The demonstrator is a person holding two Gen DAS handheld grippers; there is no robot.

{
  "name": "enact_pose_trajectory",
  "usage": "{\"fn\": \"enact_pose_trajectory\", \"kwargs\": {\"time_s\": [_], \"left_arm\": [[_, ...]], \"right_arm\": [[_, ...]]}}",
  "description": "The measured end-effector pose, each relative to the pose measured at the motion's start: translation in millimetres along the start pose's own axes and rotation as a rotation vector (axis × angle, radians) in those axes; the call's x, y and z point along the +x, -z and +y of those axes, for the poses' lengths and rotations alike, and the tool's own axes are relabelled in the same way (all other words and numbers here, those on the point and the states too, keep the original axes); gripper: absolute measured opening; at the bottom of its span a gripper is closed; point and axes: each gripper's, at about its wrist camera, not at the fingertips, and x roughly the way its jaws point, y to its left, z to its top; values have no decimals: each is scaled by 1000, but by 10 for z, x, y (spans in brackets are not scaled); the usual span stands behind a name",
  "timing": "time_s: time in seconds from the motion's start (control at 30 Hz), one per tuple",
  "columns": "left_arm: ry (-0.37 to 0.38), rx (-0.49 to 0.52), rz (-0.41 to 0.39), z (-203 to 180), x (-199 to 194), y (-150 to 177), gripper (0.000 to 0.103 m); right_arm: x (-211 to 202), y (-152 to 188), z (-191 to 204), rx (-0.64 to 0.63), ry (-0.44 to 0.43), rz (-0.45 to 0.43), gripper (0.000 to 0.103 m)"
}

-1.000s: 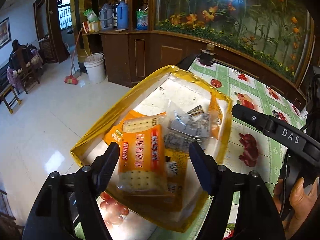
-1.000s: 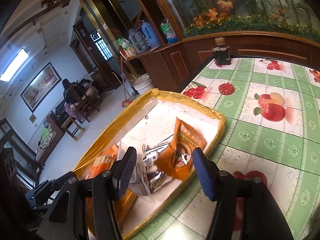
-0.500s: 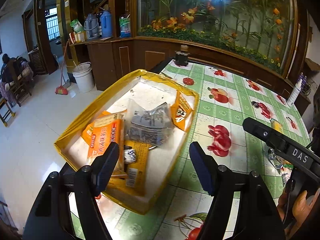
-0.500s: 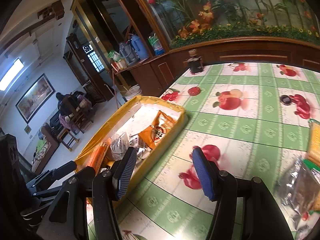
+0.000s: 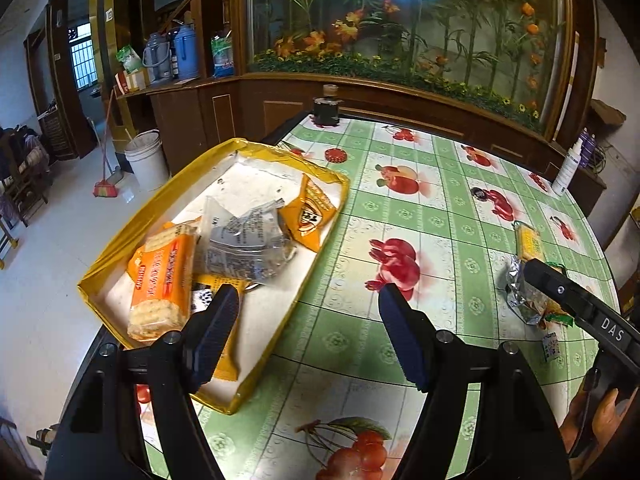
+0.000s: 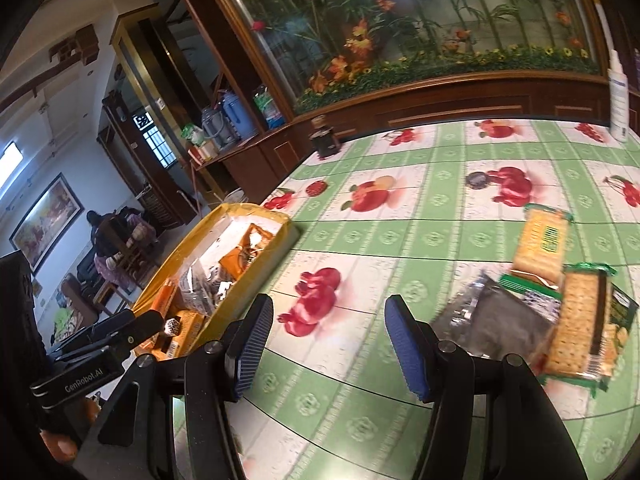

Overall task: Organize snacks
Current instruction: 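Move both tools back over the remaining snacks on the table, then grasp the silver foil bag with the left tool while the right tool grasps the white peanut bar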

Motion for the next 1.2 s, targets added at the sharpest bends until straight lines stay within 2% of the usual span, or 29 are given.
{"fn": "enact_pose_trajectory", "kwargs": {"time_s": [0.3, 0.57, 0.7, 0.87, 1.03, 1.2], "left_arm": [[59, 57, 53, -393, 106, 85, 72], [177, 130, 133, -922, 195, 179, 72], [200, 169, 142, -1181, 200, 192, 72], [219, 206, 157, -1430, 269, 208, 72], [285, 185, 202, -1569, 400, 154, 72], [335, 176, 255, -1804, 578, 86, 72]], "right_arm": [[-447, 166, -605, 70, 112, -27, 61], [-823, 337, -1132, 112, 225, -23, 61], [-937, 404, -1288, 127, 251, -13, 62], [-831, 498, -1098, 33, 247, 49, 62], [-523, 572, -792, -89, 280, 123, 50], [-313, 576, -729, -121, 308, 176, 50]]}}
